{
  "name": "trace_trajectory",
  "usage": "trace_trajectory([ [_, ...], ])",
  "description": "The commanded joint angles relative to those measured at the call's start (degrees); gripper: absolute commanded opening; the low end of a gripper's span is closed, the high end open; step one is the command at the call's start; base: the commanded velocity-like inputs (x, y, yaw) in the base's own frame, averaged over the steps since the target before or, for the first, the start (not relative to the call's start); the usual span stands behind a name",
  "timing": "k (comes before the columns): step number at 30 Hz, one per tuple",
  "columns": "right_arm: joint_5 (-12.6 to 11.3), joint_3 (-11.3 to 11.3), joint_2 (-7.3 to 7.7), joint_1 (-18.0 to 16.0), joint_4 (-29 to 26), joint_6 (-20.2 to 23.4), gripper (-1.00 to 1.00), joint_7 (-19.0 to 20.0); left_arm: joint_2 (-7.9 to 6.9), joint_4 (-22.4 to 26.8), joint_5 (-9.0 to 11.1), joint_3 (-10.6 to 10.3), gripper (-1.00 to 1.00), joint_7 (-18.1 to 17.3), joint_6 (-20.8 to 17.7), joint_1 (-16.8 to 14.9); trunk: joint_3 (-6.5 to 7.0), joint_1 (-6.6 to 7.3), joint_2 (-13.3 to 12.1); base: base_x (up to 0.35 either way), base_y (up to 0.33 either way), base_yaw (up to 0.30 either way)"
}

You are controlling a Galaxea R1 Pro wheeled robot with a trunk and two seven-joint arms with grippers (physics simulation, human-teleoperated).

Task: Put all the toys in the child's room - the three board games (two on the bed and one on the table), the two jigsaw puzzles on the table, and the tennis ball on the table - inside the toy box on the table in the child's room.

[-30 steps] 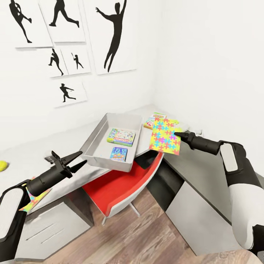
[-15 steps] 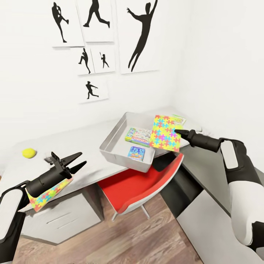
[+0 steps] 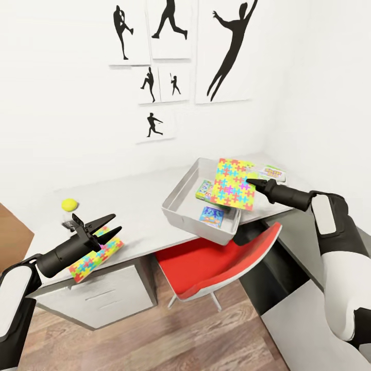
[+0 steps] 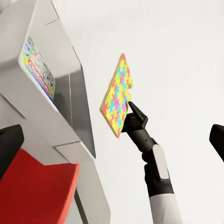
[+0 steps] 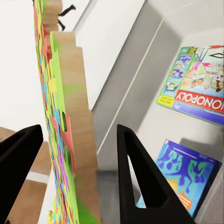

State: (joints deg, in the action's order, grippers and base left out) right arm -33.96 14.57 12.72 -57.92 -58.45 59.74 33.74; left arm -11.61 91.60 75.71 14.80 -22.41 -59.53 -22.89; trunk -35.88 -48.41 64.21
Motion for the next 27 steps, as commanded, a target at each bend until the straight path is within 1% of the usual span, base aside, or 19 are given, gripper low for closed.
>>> trace_trajectory([
  [1, 0.40, 0.15, -0.02, -0.06, 0.00, 0.26, -1.00, 0.39, 0.01, -0.02, -0.39, 0.06, 1.00, -0.44, -0.21, -0.05, -0.05, 0.00, 0.03, 0.060, 0.035, 0.078],
  [5, 0.43, 0.23, -0.04, -0.07, 0.05, 0.26, -1.00, -0.11, 0.04, -0.01, -0.39, 0.04, 1.00, -0.44, -0.19, -0.05, -0.05, 0.00, 0.03, 0.104, 0.072, 0.060],
  [6, 0.42, 0.26, -0.06, -0.09, 0.09, 0.26, -1.00, -0.77, 0.07, -0.01, -0.39, 0.03, 1.00, -0.44, -0.18, -0.05, -0.05, 0.00, 0.03, 0.153, 0.114, 0.040],
  [9, 0.37, 0.44, -0.11, -0.13, 0.44, 0.26, -1.00, -4.56, 0.12, 0.02, -0.39, -0.02, 1.00, -0.44, -0.16, -0.05, -0.05, 0.00, 0.03, 0.188, 0.143, 0.026],
  [10, 0.37, 0.44, -0.11, -0.13, 0.44, 0.26, -1.00, -4.56, 0.12, 0.02, -0.39, -0.02, 1.00, -0.44, -0.16, -0.05, -0.05, 0.00, 0.03, 0.201, 0.155, 0.020],
  [11, 0.34, 0.69, -0.12, -0.14, 0.58, 0.26, -1.00, -6.28, 0.13, 0.03, -0.39, -0.04, 1.00, -0.44, -0.16, -0.05, -0.05, 0.00, 0.03, 0.211, 0.164, 0.016],
  [13, 0.27, 1.65, -0.25, -0.15, 0.78, 0.26, -1.00, -9.83, 0.17, 0.04, -0.39, -0.08, 1.00, -0.44, -0.15, -0.05, -0.05, 0.00, 0.03, 0.222, 0.174, 0.012],
  [14, 0.27, 1.65, -0.25, -0.15, 0.78, 0.26, -1.00, -9.83, 0.17, 0.04, -0.39, -0.08, 1.00, -0.44, -0.15, -0.05, -0.05, 0.00, 0.03, 0.226, 0.176, 0.010],
  [16, 0.19, 2.89, -0.55, -0.19, 0.91, 0.26, -1.00, -12.72, 0.20, 0.05, -0.39, -0.13, 1.00, -0.44, -0.15, -0.05, -0.05, 0.00, 0.03, 0.233, 0.183, 0.008],
  [18, 0.10, 3.90, -0.90, -0.22, 1.00, 0.26, -1.00, -14.64, 0.24, 0.06, -0.41, -0.16, 1.00, -0.44, -0.15, -0.05, -0.05, 0.00, 0.03, 0.208, 0.163, 0.005],
  [19, 0.10, 3.90, -0.90, -0.22, 1.00, 0.26, -1.00, -14.64, 0.24, 0.06, -0.41, -0.16, 1.00, -0.44, -0.15, -0.05, -0.05, 0.00, 0.03, 0.194, 0.153, 0.004],
  [22, 0.03, 4.82, -1.22, -0.24, 1.07, 0.26, -1.00, -16.36, 0.33, 0.10, -0.44, -0.18, 1.00, -0.44, -0.10, -0.05, -0.05, 0.00, 0.03, 0.126, 0.099, 0.003],
  [27, 0.02, 5.31, -1.45, -0.25, 1.11, 0.26, -1.00, -17.33, 0.39, 0.13, -0.46, -0.19, 1.00, -0.44, -0.08, -0.05, -0.05, 0.00, 0.03, 0.069, 0.054, 0.002],
])
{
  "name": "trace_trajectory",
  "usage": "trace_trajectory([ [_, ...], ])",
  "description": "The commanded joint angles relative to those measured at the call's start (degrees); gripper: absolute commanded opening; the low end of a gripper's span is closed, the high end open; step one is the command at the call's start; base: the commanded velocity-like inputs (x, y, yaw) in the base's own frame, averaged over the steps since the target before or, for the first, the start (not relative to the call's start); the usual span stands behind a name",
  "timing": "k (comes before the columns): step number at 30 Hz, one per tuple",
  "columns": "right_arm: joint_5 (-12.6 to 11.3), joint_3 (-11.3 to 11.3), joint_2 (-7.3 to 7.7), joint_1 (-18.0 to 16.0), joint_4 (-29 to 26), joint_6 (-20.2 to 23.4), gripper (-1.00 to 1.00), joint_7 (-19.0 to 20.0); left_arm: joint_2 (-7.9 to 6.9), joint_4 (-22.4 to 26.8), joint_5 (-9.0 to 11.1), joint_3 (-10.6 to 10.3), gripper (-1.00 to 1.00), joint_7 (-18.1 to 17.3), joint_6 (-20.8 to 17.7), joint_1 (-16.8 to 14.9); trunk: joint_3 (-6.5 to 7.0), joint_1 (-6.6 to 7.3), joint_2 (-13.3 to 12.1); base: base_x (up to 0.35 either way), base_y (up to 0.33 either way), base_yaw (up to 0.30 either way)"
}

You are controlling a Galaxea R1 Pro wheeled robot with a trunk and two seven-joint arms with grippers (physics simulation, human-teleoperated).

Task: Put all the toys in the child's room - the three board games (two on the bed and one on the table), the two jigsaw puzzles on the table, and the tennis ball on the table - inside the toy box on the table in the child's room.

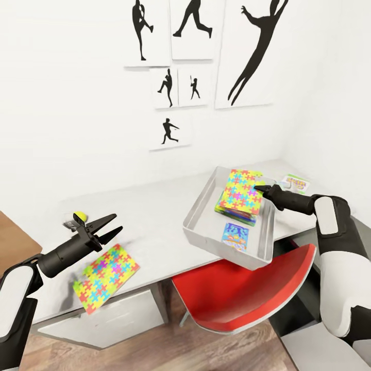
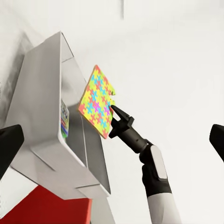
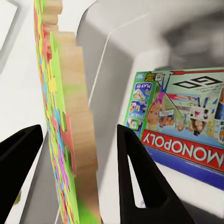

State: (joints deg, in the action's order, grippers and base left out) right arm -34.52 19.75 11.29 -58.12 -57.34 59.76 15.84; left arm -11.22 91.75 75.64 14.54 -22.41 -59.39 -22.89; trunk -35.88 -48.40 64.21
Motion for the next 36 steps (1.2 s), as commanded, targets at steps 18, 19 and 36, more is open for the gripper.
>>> trace_trajectory([
  [18, 0.53, 0.62, -1.91, -0.06, 0.12, 0.24, -1.00, -3.51, 0.06, -0.01, -0.40, 0.05, 1.00, -0.44, -0.20, -0.04, -0.05, -0.01, 0.03, 0.013, 0.012, -0.007],
  [19, 0.53, 0.62, -1.94, -0.06, 0.12, 0.24, -1.00, -3.80, 0.06, -0.01, -0.40, 0.03, 1.00, -0.44, -0.20, -0.04, -0.05, -0.01, 0.03, 0.002, 0.051, -0.117],
  [36, 0.44, 0.64, -2.06, -0.06, 0.11, 0.24, -1.00, -4.88, 0.06, 0.08, -0.39, 0.05, 1.00, -0.44, -0.20, -0.04, -0.05, -0.01, 0.03, 0.001, 0.105, -0.071],
])
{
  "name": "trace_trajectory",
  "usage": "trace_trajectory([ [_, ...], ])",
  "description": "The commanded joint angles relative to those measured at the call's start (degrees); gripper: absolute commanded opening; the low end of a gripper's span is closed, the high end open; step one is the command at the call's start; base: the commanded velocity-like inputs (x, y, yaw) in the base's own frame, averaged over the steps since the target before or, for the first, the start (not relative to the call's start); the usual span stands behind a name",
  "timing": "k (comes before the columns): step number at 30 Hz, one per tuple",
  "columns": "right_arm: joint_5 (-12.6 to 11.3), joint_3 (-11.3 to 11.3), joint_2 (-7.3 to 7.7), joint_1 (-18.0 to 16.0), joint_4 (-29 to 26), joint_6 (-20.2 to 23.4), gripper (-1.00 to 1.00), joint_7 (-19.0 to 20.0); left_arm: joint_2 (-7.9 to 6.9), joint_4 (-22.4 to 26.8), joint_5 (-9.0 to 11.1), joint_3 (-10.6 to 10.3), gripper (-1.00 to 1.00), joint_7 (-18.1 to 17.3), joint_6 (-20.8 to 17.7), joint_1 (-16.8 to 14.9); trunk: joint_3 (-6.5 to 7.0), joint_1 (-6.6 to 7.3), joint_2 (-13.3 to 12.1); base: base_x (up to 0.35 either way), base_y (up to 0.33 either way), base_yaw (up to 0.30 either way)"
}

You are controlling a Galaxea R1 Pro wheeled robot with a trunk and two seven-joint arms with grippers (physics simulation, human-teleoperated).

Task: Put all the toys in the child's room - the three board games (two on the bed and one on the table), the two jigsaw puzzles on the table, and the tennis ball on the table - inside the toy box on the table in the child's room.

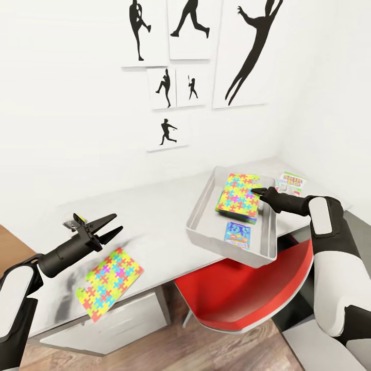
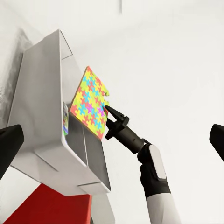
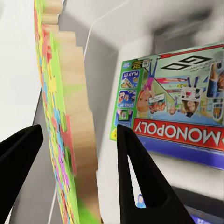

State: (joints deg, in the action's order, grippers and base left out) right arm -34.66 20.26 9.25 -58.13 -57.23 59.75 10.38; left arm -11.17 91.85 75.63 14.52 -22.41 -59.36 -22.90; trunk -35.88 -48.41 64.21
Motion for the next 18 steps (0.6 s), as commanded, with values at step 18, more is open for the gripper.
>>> trace_trajectory([
  [18, 0.56, 0.13, -0.53, -0.05, 0.01, 0.25, -1.00, 0.52, -0.03, 0.01, -0.37, -0.05, 1.00, -0.44, -0.21, -0.04, -0.05, 0.00, 0.03, 0.038, 0.071, -0.004],
])
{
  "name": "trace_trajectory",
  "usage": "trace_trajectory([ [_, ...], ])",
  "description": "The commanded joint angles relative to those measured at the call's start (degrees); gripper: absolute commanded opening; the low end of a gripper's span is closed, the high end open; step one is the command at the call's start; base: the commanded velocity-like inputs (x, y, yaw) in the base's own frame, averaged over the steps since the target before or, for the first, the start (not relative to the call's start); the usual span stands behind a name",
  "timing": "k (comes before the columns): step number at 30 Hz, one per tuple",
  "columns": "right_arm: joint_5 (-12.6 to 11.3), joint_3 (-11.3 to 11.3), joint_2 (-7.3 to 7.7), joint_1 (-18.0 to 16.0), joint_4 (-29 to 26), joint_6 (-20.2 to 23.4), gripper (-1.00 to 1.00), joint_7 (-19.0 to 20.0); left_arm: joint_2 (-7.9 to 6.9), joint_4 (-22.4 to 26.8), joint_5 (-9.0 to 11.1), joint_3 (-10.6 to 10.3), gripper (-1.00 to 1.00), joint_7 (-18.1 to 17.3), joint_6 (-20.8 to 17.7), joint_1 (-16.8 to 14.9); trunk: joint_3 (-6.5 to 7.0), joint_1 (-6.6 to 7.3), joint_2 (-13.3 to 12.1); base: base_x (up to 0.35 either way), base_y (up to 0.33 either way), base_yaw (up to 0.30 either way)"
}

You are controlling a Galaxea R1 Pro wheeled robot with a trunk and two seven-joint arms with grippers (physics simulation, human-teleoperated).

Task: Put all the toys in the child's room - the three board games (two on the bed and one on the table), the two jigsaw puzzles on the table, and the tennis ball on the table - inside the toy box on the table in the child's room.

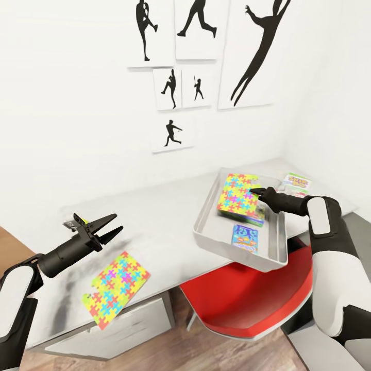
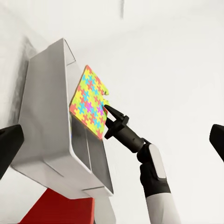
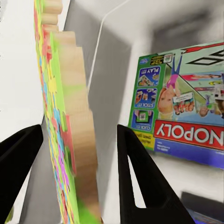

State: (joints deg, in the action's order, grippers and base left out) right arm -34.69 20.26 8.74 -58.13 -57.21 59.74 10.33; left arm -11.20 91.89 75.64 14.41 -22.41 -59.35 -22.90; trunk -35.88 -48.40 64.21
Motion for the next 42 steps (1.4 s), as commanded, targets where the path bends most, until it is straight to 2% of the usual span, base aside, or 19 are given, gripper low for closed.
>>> trace_trajectory([
  [1, 0.59, 0.14, -0.04, -0.05, -0.01, 0.26, -1.00, 0.57, 0.01, -0.01, -0.39, 0.03, 1.00, -0.45, -0.21, -0.04, -0.05, -0.01, 0.03, 0.067, 0.091, 0.000],
  [16, 0.60, 0.14, -0.12, -0.05, -0.01, 0.26, -1.00, 0.57, 0.04, 0.04, -0.41, -0.17, 1.00, -0.46, -0.18, -0.04, -0.05, -0.01, 0.03, 0.027, 0.030, 0.000],
  [34, 0.64, 0.28, 0.06, -0.05, 0.40, 0.26, -1.00, 0.57, 0.11, 0.04, -0.41, -0.28, 1.00, -0.48, -0.14, -0.04, -0.05, -0.01, 0.03, 0.133, 0.002, 0.000],
  [42, 0.66, 0.22, 0.72, -1.46, 5.55, 0.02, -1.00, 0.65, 0.12, 0.05, -0.41, -0.35, 1.00, -0.45, -0.12, -0.04, -0.05, -0.01, 0.03, 0.020, 0.000, 0.000],
])
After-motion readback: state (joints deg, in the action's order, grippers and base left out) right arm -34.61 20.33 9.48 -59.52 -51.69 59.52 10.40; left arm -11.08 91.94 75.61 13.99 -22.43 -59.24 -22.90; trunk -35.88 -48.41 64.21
